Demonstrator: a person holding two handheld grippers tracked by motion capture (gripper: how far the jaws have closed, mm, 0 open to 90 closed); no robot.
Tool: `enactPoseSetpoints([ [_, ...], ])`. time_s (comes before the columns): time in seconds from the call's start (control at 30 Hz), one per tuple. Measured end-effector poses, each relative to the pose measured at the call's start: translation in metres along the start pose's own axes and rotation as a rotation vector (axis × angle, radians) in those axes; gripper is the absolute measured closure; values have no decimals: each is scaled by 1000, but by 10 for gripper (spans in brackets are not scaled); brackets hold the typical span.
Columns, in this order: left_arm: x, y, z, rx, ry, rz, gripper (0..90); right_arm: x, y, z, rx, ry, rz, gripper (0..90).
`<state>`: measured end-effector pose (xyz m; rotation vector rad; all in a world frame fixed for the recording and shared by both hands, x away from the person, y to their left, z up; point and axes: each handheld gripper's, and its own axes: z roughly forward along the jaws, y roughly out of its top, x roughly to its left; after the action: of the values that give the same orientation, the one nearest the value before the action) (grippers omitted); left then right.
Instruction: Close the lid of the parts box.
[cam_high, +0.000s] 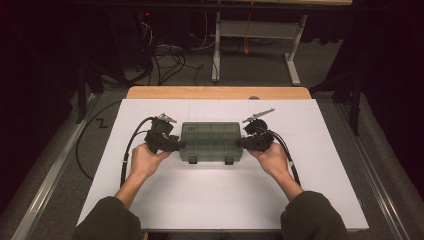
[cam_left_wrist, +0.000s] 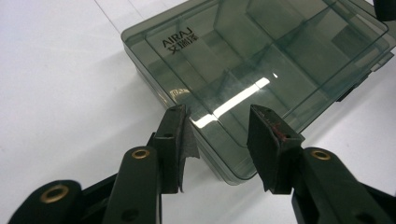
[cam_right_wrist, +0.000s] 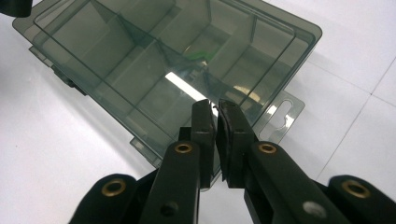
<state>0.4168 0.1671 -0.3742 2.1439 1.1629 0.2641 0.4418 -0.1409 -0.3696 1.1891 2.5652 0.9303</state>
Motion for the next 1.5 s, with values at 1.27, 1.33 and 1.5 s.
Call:
enactPoseSetpoints([
  [1.27, -17, -52, -44, -193, 22, -30, 358, -3, -77, -61, -212, -26, -39, 516],
  [1.33, -17, -54, -45, -202, 22, -34, 355, -5, -82, -65, -222, -25, -25, 505],
  [1.5, -15, -60, -47, -216, 25, -44, 356, -7, -91, -70, -240, -25, -14, 473],
])
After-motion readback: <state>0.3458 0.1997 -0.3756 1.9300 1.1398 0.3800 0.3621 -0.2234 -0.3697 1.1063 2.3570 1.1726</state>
